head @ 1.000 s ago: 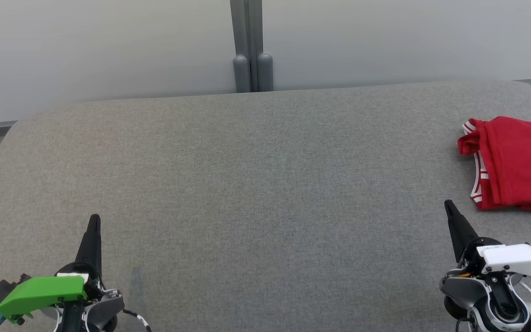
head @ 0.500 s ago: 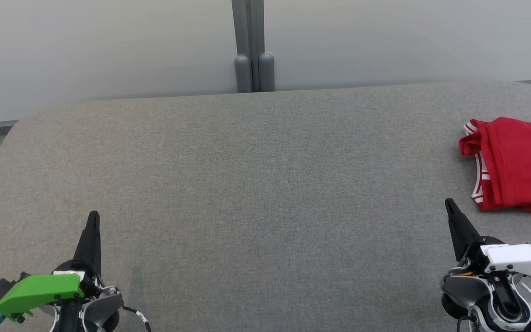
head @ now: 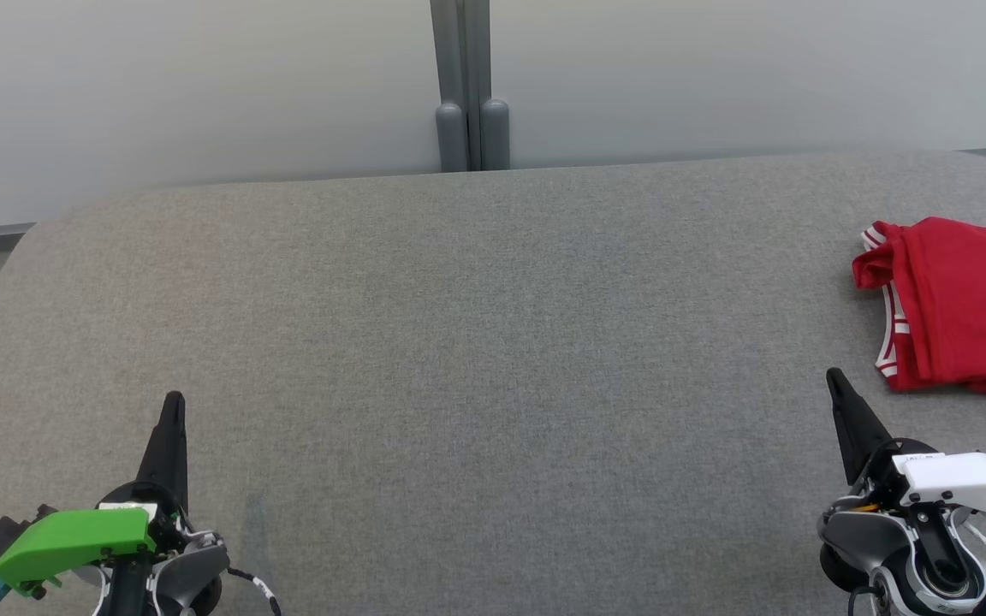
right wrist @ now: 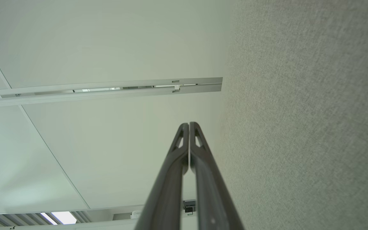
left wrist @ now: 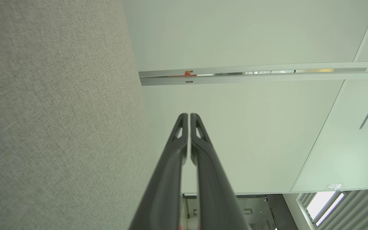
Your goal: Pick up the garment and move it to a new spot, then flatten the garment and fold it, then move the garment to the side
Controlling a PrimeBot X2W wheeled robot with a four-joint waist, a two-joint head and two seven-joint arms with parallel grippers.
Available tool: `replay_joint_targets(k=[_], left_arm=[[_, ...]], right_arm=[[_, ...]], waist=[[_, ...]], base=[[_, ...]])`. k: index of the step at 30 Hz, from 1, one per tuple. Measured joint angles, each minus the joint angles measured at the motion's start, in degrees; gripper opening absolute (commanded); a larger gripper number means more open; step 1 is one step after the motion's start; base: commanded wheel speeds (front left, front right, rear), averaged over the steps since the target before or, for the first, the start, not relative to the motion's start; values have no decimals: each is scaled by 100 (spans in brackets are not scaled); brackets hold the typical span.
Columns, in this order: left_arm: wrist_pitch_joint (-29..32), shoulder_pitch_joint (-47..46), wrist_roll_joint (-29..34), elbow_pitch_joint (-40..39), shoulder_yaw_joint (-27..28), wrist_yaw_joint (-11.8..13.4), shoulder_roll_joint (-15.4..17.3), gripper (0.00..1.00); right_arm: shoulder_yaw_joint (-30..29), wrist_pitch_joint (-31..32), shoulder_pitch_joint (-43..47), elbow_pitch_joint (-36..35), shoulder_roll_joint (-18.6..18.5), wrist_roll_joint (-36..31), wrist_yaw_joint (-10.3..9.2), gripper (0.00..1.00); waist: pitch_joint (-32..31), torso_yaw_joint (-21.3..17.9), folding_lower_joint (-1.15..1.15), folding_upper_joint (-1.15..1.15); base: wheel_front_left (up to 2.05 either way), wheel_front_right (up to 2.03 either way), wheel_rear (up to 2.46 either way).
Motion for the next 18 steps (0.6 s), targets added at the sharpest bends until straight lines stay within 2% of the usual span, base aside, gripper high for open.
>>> replay_joint_targets(k=[18], left_arm=[[0,-1,0,0,0,0,0,0]], right_arm=[[0,0,-1,0,1,0,0,0]], waist=[[0,0,0,0]], base=[[0,0,0]])
